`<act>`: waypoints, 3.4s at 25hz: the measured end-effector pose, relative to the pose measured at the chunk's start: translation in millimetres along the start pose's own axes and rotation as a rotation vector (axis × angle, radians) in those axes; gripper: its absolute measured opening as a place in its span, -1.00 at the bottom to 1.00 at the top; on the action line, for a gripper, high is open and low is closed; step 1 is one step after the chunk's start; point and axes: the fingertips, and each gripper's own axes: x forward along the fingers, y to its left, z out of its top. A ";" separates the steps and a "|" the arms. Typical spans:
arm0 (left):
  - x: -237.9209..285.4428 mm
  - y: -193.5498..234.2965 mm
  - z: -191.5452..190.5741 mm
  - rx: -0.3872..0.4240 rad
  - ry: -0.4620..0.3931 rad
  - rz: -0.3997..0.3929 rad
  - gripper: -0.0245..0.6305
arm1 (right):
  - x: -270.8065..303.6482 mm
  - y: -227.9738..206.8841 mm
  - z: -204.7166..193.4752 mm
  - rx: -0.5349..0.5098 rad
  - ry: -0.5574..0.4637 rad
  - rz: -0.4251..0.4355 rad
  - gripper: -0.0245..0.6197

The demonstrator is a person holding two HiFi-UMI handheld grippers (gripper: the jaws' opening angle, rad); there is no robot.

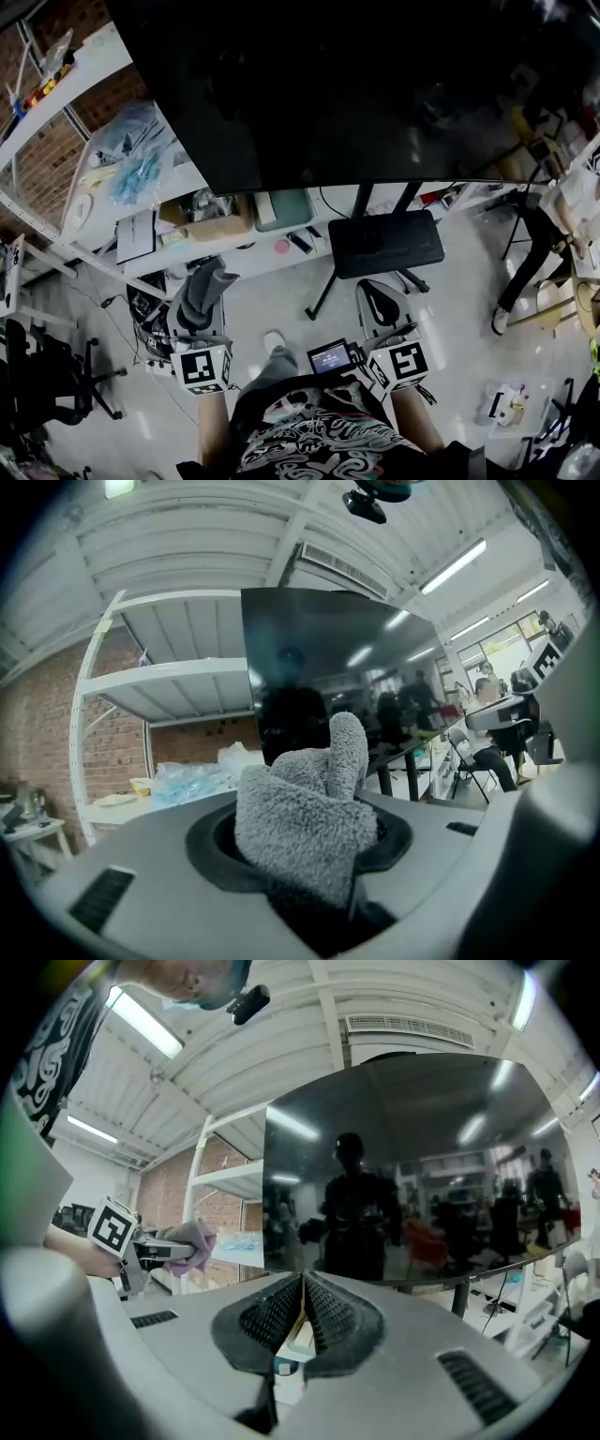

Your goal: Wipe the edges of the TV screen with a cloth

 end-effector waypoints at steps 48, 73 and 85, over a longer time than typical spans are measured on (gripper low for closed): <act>184.4 65.8 -76.8 -0.169 0.112 -0.057 -0.31 | 162.2 -32.5 -33.7 0.029 0.240 -0.148 -0.81; 223.2 101.2 -116.3 -0.247 0.338 0.304 -0.31 | 159.0 -109.9 -35.5 0.010 0.247 -0.055 -0.81; 251.3 66.5 -99.8 -0.218 0.322 0.229 -0.31 | 151.7 -118.1 -42.0 0.025 0.261 -0.073 -0.81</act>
